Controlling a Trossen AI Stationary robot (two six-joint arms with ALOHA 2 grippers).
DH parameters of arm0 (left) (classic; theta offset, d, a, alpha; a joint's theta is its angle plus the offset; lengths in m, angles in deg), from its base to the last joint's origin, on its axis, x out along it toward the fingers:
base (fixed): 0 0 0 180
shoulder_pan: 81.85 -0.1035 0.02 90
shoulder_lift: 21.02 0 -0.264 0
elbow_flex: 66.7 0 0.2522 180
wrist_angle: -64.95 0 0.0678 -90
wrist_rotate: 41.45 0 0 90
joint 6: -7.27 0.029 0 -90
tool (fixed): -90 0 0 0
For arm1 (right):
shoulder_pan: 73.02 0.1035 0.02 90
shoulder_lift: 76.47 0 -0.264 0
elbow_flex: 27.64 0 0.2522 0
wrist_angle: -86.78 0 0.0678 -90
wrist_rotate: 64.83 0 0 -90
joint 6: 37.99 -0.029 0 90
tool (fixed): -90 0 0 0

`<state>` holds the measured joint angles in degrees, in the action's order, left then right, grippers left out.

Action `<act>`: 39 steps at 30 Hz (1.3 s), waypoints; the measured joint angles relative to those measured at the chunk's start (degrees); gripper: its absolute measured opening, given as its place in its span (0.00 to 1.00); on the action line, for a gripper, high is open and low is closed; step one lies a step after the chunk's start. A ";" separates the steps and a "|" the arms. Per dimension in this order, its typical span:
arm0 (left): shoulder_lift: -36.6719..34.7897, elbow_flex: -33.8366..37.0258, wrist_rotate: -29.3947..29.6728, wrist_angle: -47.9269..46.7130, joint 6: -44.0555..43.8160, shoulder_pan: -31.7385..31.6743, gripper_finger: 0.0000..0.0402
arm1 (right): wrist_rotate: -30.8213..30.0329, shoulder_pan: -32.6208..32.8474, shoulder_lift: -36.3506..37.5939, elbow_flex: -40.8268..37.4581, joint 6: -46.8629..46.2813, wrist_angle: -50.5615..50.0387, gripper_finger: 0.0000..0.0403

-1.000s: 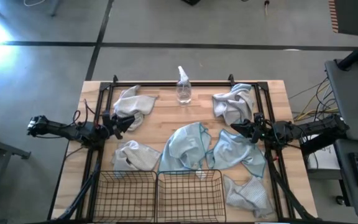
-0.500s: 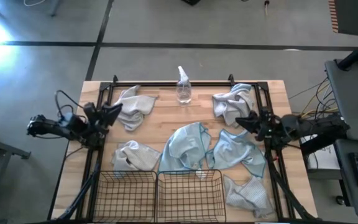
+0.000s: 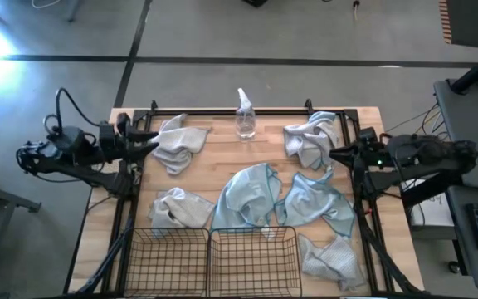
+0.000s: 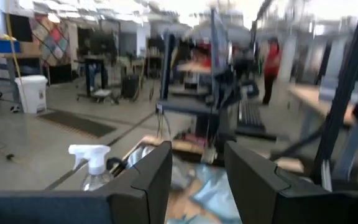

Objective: Sort microfiber towel by color & place in baskets
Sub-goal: Put the top left gray microfiber towel into the left black wire basket

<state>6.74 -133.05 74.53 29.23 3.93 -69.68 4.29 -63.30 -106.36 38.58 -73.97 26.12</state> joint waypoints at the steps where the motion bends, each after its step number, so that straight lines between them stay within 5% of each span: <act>1: 1.45 -2.34 0.00 -2.53 0.73 0.00 0.33 | -0.09 0.00 -1.13 1.90 0.11 -2.32 0.17; 9: 10.33 -14.50 1.51 -17.81 3.07 -0.02 0.33 | -4.30 0.00 -9.27 13.44 1.66 -19.07 0.17; 20: 15.25 -17.64 26.81 -31.80 -5.53 -0.09 0.33 | -10.63 0.00 -15.54 19.53 1.74 -29.22 0.17; 28: 14.82 -11.42 27.70 -43.45 -22.91 -0.37 0.33 | -10.66 0.00 -16.09 18.71 1.47 -29.28 0.17; 39: 12.61 -2.17 17.51 -45.30 -26.16 -0.37 0.33 | -10.66 0.00 -16.36 18.75 -3.11 -27.19 0.17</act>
<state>19.35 -135.22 92.05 -16.07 -22.24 -70.05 -6.36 -63.30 -122.72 57.34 -77.08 -1.07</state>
